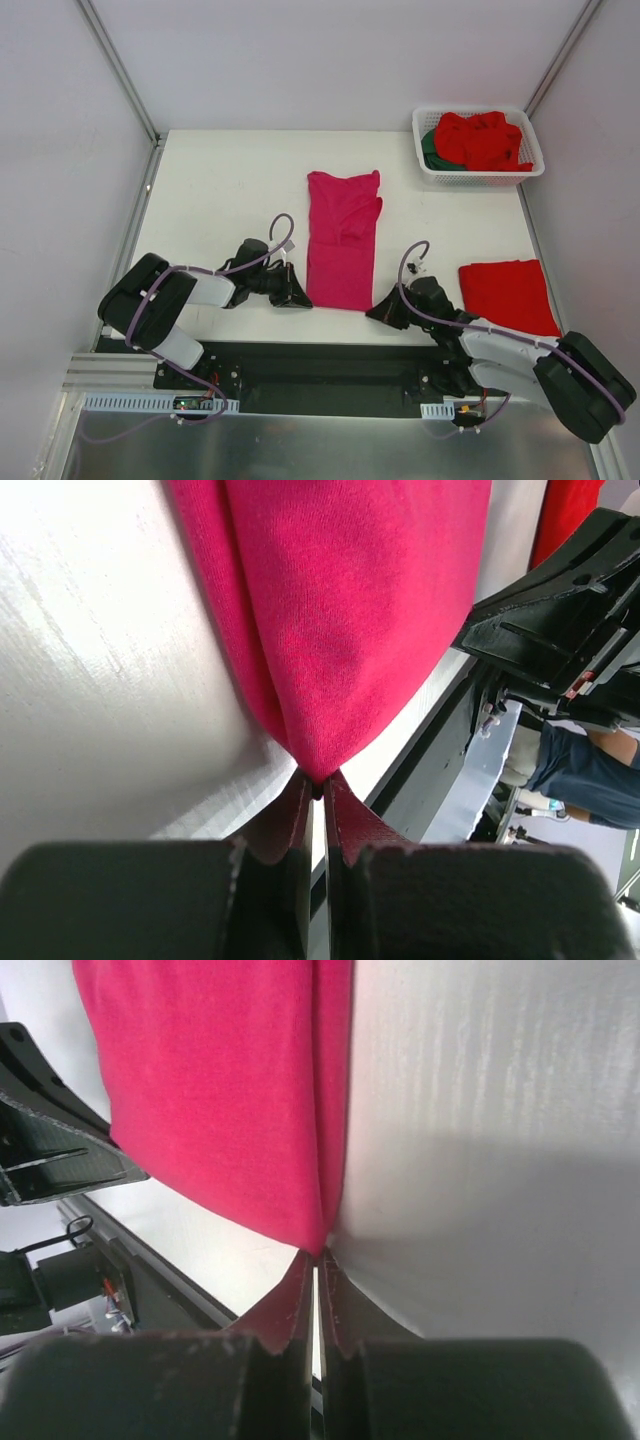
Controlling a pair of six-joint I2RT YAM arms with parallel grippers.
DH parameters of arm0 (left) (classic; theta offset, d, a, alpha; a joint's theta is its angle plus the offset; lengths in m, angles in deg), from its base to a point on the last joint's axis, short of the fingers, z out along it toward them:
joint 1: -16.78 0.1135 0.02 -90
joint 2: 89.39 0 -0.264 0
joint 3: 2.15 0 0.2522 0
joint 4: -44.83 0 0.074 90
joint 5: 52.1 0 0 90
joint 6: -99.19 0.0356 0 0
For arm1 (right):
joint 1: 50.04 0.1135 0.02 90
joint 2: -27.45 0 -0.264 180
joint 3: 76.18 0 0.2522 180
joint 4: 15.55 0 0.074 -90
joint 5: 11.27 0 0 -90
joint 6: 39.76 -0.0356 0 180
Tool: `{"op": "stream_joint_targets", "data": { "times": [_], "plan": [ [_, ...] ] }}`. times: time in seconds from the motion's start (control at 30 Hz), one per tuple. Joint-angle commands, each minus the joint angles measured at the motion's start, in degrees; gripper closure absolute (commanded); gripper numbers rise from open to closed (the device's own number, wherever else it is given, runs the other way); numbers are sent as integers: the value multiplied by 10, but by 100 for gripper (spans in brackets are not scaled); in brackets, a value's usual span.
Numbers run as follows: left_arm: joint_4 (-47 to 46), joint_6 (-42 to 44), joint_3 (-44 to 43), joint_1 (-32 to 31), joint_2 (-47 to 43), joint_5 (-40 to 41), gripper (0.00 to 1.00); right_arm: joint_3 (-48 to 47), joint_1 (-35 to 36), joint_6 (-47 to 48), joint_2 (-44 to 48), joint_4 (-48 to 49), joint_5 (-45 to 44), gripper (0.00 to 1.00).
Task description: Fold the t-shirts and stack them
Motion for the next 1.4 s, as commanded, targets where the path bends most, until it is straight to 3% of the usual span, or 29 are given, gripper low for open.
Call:
{"op": "stream_joint_targets", "data": {
  "times": [0.0, 0.23, 0.8, 1.37],
  "plan": [
    [19, 10, -14, -6, -41, -11, 100, -29, 1, 46, 51, -143, -19, 99],
    [119, 33, -18, -22, -110, 11, 100, -86, 8, 77, 134, -293, -12, 99],
    [284, 43, -26, -77, -248, 31, 100, -143, 83, 80, 222, -434, -38, 99],
    [437, 71, -77, -112, -363, 58, 100, -222, 135, 105, 247, -500, -94, 99]
  ]
}}
